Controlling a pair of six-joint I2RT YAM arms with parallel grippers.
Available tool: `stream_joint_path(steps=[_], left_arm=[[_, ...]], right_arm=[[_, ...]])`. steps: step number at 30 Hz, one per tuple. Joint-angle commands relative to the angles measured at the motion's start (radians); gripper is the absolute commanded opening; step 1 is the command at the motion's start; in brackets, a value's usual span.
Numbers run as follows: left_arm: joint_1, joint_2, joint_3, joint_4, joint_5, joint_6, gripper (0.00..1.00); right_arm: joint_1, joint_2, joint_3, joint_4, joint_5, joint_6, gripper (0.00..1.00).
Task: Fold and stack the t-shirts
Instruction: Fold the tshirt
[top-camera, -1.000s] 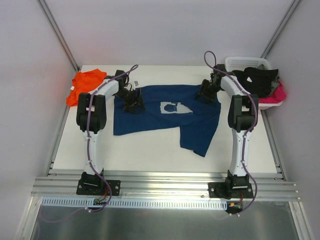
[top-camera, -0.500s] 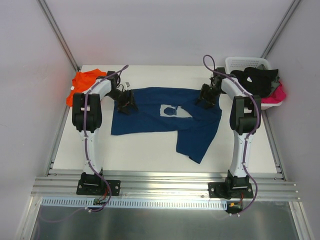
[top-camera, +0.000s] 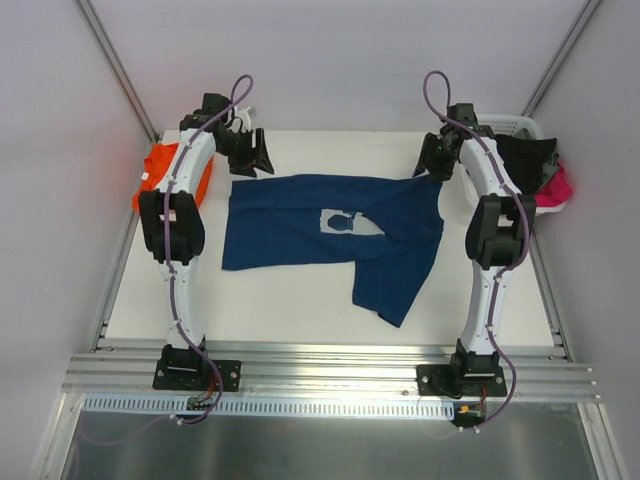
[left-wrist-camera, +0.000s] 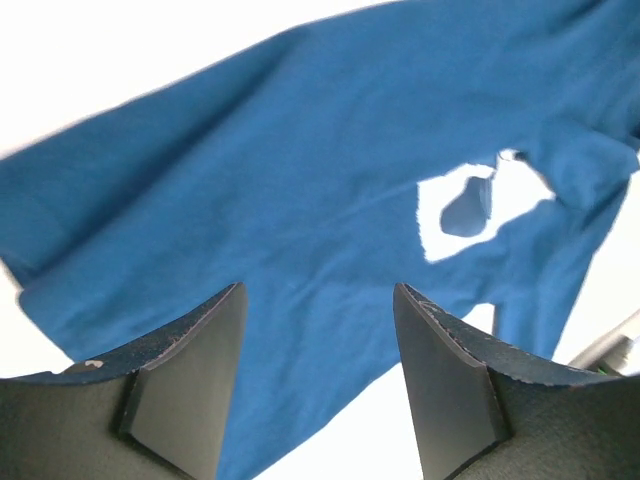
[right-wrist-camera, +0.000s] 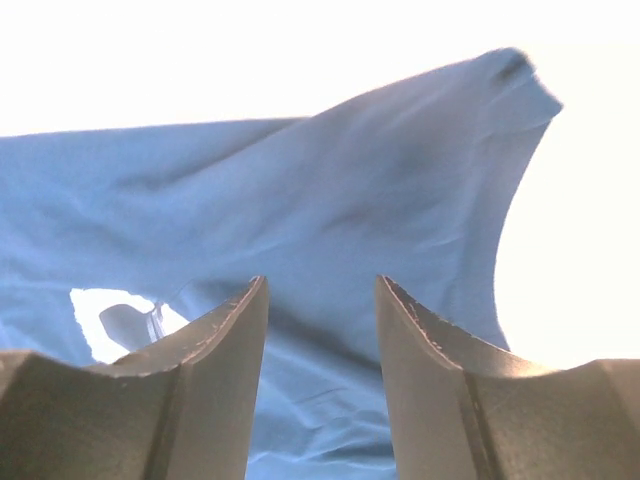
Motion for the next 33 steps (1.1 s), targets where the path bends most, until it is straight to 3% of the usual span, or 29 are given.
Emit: stream_joint_path(steps=[1,6,12,22,27,28,30,33], left_arm=[[-0.001,0.063,0.022,-0.041,-0.085,0.037,0.6],[-0.001,0.052,-0.013,-0.041,-0.099,0.049,0.6],[-0.001,0.035,-0.027,-0.041,-0.073,0.046,0.6],[-0.007,0.034,-0.03,-0.043,-0.077,0.041,0.59],[-0.019,0.018,-0.047,-0.041,-0.08,0.041,0.59],[-0.021,0.014,-0.05,-0.041,-0.079,0.041,0.59],[-0.024,0.009,-0.057,-0.041,-0.083,0.041,0.59],[-0.029,0.004,-0.068,-0.041,-0.082,0.049,0.59]], right_arm=[[-0.024,-0.013,0.079,-0.01,0.085,-0.059,0.5],[-0.044,0.034,0.128,-0.008,0.159,-0.074,0.48],[-0.045,0.109,0.203,-0.004,0.139,-0.091,0.48],[-0.077,0.16,0.139,-0.016,0.067,-0.054,0.45],[-0.08,0.188,0.15,-0.008,0.041,-0.05,0.3],[-0.08,0.189,0.15,-0.007,0.026,-0.051,0.26],[-0.079,0.194,0.148,-0.002,0.007,-0.053,0.08],[-0.082,0.197,0.159,-0.001,0.007,-0.051,0.01]])
